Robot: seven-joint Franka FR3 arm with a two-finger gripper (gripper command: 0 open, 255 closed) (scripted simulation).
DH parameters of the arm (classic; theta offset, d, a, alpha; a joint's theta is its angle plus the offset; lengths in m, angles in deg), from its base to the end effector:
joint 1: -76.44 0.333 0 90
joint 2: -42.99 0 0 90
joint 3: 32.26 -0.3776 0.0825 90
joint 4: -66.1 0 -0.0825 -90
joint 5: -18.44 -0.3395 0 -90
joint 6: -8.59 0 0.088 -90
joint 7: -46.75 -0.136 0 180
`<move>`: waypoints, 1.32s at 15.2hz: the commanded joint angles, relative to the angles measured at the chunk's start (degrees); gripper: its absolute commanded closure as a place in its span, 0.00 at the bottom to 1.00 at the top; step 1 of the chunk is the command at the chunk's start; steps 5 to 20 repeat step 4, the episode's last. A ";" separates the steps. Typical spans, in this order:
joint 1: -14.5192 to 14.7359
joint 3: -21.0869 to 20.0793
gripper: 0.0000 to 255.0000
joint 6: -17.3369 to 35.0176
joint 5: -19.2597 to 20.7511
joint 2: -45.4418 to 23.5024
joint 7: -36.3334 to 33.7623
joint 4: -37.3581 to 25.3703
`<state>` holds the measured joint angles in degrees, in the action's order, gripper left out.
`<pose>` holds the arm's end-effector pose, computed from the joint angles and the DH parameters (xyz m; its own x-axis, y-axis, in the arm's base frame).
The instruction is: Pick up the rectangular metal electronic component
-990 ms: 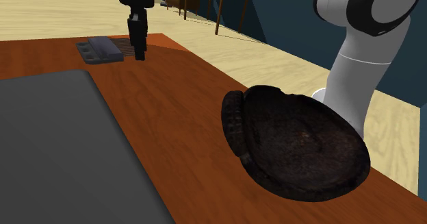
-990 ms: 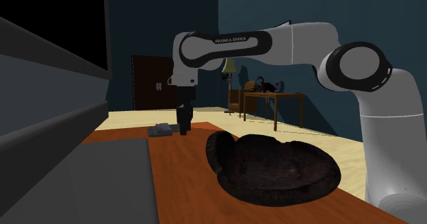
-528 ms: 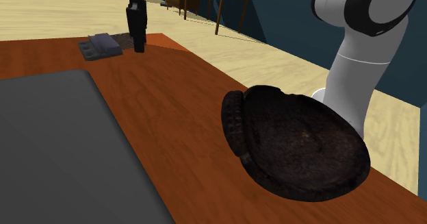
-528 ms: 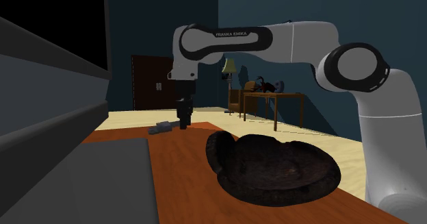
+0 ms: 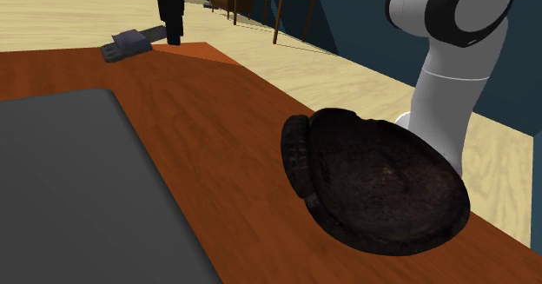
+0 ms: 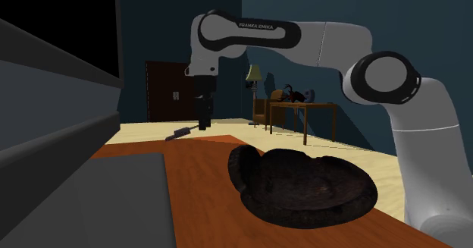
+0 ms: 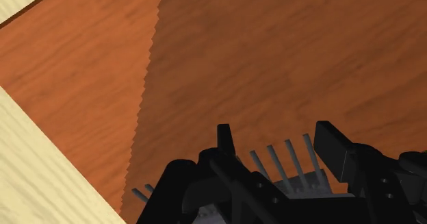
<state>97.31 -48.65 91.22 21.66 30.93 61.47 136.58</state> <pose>0.4736 0.3199 0.6789 0.6267 0.7792 0.0102 0.7793 -0.6267 -0.0008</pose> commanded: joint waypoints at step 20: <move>0.42 -0.10 1.00 -3.21 0.45 -1.42 -0.18 -4.56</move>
